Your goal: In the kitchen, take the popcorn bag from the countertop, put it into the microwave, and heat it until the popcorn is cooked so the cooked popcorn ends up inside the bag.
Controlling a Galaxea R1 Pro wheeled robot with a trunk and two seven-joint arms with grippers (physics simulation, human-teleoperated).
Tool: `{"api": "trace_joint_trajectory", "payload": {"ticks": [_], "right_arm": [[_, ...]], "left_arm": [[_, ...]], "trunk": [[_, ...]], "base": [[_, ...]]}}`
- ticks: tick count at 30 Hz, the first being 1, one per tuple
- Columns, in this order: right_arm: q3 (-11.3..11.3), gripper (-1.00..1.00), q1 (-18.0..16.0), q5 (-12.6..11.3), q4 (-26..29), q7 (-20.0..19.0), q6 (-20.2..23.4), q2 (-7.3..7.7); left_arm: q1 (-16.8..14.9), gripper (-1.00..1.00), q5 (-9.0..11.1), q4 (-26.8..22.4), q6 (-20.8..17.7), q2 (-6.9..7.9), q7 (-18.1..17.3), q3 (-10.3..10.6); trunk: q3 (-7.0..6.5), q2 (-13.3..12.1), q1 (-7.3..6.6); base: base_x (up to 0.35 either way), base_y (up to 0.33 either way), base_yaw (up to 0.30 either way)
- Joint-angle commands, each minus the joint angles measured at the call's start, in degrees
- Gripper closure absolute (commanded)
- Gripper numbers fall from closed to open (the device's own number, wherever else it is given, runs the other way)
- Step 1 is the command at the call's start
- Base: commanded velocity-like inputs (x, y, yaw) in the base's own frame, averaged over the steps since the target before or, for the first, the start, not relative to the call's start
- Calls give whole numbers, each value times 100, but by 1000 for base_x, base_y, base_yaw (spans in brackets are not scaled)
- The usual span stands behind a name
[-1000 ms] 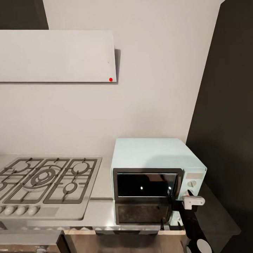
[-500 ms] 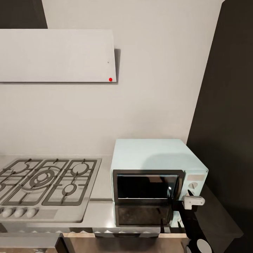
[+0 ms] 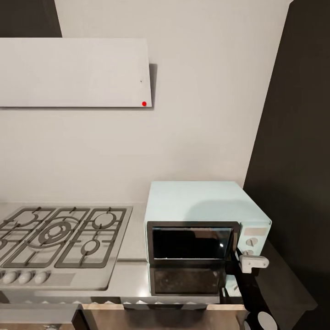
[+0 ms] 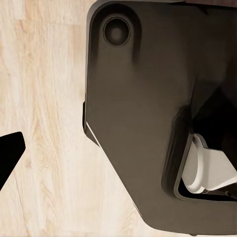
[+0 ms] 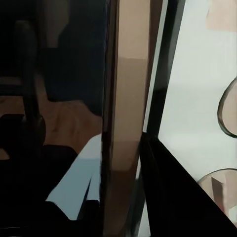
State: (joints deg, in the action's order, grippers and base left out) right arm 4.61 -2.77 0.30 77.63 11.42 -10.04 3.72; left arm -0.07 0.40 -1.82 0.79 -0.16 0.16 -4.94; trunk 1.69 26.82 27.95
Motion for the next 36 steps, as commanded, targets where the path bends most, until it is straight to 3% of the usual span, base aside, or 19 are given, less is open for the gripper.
{"api": "trace_joint_trajectory", "payload": {"ticks": [1,11,36], "right_arm": [[75,100,-5,14,-2,18,-7,6],[75,100,-5,14,-2,18,-7,6],[75,100,-5,14,-2,18,-7,6]], "left_arm": [[-2,-100,4,-3,9,-2,2,-42],[-2,-100,4,-3,9,-9,2,-42],[-2,-100,2,-3,9,-51,2,-49]], "trunk": [[11,10,3],[11,10,3],[11,10,3]], "base": [[0,0,0],[-14,0,0],[-137,11,0]]}}
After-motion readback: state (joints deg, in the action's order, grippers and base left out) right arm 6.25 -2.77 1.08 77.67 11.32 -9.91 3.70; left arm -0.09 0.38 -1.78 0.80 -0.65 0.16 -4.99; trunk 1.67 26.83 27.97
